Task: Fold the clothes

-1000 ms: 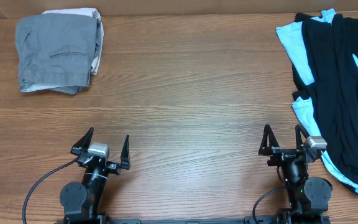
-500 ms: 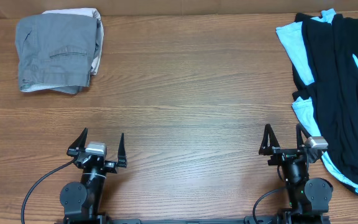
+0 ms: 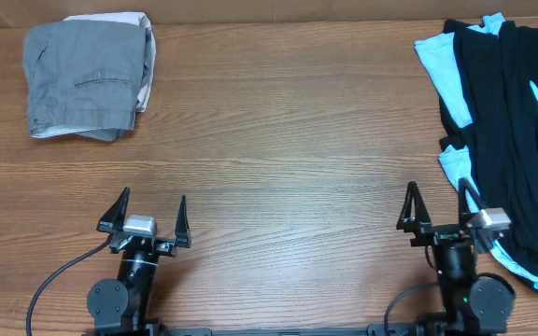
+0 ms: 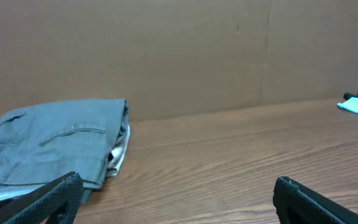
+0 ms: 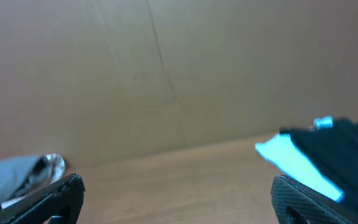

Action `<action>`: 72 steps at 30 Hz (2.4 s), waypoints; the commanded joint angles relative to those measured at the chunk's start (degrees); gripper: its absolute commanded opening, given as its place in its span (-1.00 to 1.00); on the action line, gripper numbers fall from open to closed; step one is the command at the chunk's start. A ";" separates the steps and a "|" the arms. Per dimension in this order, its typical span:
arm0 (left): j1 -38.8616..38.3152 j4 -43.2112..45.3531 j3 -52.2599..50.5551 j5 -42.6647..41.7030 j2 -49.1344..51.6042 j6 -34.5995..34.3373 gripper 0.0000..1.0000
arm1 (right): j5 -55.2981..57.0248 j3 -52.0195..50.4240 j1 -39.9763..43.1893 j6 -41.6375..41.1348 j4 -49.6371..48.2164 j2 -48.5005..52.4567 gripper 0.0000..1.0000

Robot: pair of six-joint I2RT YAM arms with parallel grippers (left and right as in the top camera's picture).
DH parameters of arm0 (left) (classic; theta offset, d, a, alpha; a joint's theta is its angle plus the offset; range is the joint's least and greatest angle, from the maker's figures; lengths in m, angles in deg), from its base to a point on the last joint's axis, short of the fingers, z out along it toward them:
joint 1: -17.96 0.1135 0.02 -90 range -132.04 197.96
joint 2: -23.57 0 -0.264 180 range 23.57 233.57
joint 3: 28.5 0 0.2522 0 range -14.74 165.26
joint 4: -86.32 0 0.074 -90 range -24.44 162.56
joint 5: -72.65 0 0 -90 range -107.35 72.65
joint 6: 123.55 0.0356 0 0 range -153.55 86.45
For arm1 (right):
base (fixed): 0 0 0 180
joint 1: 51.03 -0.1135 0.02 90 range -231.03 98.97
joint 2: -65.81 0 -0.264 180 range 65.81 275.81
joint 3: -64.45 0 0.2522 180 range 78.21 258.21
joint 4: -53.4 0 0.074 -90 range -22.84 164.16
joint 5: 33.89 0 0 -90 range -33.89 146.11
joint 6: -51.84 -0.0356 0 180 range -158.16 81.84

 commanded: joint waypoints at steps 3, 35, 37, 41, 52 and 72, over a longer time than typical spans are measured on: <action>0.31 -5.14 10.71 -1.68 7.15 -1.16 0.99 | -0.04 13.40 -0.11 4.11 7.45 6.12 1.00; 0.26 -45.22 78.38 -15.54 83.91 3.06 0.99 | 5.53 63.84 11.56 -1.95 45.27 76.41 1.00; 0.26 -45.00 78.38 -15.28 84.72 3.06 1.00 | 5.53 63.82 15.56 -1.92 45.44 78.73 1.00; 0.26 -44.02 78.36 -14.91 85.96 3.04 0.96 | 5.57 63.82 21.94 -1.81 45.64 84.15 0.98; 0.22 -43.58 78.36 -8.20 85.96 3.02 0.89 | 5.51 63.82 30.14 3.65 44.46 93.88 0.96; 0.22 -42.53 78.36 -6.29 85.96 3.04 0.79 | 6.38 60.78 32.11 5.20 39.01 101.98 0.37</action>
